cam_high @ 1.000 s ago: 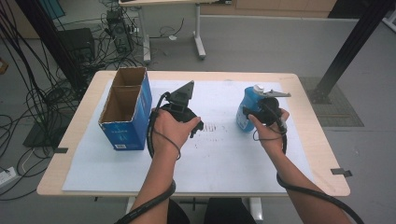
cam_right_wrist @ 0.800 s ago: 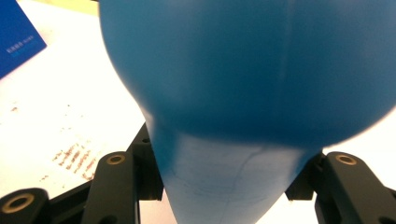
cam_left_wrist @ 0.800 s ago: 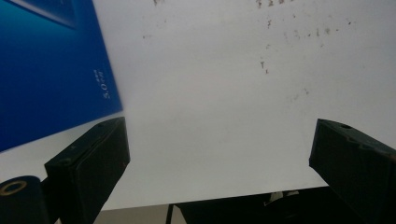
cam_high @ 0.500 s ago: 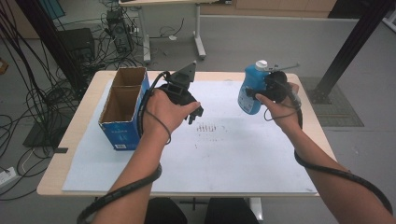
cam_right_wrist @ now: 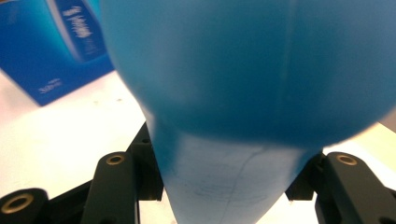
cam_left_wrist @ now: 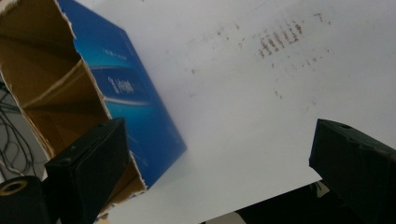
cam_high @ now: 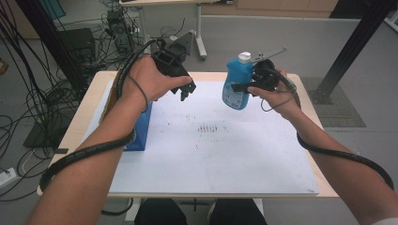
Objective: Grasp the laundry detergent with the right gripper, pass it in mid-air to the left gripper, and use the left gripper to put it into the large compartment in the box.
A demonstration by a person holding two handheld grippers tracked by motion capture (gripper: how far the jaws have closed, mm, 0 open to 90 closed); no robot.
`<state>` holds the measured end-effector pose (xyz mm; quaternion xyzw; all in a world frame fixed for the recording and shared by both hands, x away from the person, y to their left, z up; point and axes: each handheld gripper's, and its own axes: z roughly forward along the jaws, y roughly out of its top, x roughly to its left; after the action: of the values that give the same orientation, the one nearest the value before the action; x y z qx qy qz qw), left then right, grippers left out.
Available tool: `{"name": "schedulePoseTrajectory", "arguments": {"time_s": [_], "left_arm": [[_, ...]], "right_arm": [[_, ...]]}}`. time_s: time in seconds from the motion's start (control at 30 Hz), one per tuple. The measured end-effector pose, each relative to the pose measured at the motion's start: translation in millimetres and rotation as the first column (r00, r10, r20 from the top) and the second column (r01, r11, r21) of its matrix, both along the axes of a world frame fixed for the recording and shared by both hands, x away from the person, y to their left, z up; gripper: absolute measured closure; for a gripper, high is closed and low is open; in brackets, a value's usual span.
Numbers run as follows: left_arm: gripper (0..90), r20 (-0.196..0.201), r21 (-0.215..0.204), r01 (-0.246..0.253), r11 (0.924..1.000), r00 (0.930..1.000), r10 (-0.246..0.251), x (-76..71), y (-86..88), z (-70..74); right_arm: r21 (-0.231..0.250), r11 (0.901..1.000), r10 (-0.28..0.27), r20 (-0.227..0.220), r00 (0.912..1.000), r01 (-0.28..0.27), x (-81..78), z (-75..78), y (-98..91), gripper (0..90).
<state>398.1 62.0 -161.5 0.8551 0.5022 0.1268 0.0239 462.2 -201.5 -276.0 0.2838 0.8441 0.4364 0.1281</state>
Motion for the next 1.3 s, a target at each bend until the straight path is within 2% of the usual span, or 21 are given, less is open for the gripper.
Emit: {"name": "schedulePoseTrajectory", "arguments": {"time_s": [0.1,0.17,0.3,0.33,0.4,0.43,0.47,0.57,0.67,0.9,0.93,1.0,1.03,1.17,1.23,1.3], "left_arm": [[5.4,-0.007,0.009,0.072,0.9974,0.9974,-0.072,2.6,-3.1,3.2],[5.3,-0.016,0.013,0.131,0.9914,0.9913,-0.130,4.5,-6.4,4.7],[5.3,-0.029,0.024,0.202,0.9791,0.9791,-0.201,7.6,-9.6,4.7],[5.3,-0.037,0.031,0.239,0.9704,0.9705,-0.238,7.9,-10.4,4.6],[5.3,-0.051,0.029,0.286,0.9579,0.9575,-0.284,7.7,-10.9,4.4],[5.3,-0.057,0.039,0.317,0.9475,0.9474,-0.315,8.1,-10.6,5.0],[5.4,-0.062,0.040,0.332,0.9425,0.9423,-0.329,8.4,-10.0,5.5],[5.3,-0.066,0.035,0.365,0.9302,0.9296,-0.363,9.8,-7.3,10.6],[5.1,-0.067,0.025,0.397,0.9176,0.9165,-0.394,10.8,-5.1,15.8],[5.2,-0.092,0.023,0.479,0.8776,0.8752,-0.475,14.4,-5.5,25.8],[5.2,-0.092,0.024,0.484,0.8750,0.8726,-0.480,14.7,-5.7,26.7],[4.7,-0.085,0.012,0.490,0.8719,0.8694,-0.487,15.6,-5.5,27.8],[4.7,-0.089,0.009,0.497,0.8678,0.8648,-0.494,16.1,-5.2,28.5],[4.8,-0.098,0.007,0.519,0.8549,0.8511,-0.516,15.6,-4.6,29.1],[4.8,-0.108,0.010,0.526,0.8504,0.8460,-0.522,15.0,-4.4,28.9],[4.8,-0.117,-0.007,0.534,0.8457,0.8395,-0.531,13.5,-3.3,28.2]], "right_arm": [[-0.008,0.9981,0.061,0.000,0.9982,-0.061,1.8,-0.8,9.7,44.4],[-0.012,0.9938,0.111,0.001,0.9938,-0.111,2.9,-2.1,17.9,44.4],[-0.017,0.9822,0.187,-0.010,0.9823,-0.187,3.4,-5.1,31.6,44.4],[-0.019,0.9786,0.205,-0.013,0.9787,-0.205,3.3,-6.0,34.9,44.3],[-0.021,0.9714,0.236,-0.015,0.9716,-0.236,3.0,-7.8,41.1,44.3],[-0.020,0.9676,0.251,-0.017,0.9678,-0.252,3.2,-8.8,43.9,44.3],[-0.019,0.9629,0.269,-0.024,0.9629,-0.269,3.0,-10.0,48.2,44.3],[-0.031,0.9547,0.295,-0.024,0.9551,-0.296,2.1,-11.8,55.9,44.3],[-0.029,0.9428,0.331,-0.023,0.9432,-0.332,0.5,-14.2,65.5,44.2],[-0.028,0.9163,0.399,-0.024,0.9167,-0.400,-5.7,-19.3,86.3,44.2],[-0.032,0.9102,0.412,-0.026,0.9108,-0.413,-7.0,-20.8,91.0,44.2],[-0.046,0.9044,0.423,-0.025,0.9056,-0.424,-8.7,-21.4,95.7,44.2],[-0.049,0.9005,0.432,-0.020,0.9018,-0.432,-9.6,-21.9,98.4,44.2],[-0.026,0.8861,0.462,-0.018,0.8865,-0.463,-12.6,-21.9,107.1,44.2],[-0.024,0.8755,0.482,-0.013,0.8759,-0.483,-15.2,-20.3,111.8,44.2],[-0.023,0.8656,0.500,-0.008,0.8659,-0.500,-17.4,-19.1,115.2,44.2]]}}
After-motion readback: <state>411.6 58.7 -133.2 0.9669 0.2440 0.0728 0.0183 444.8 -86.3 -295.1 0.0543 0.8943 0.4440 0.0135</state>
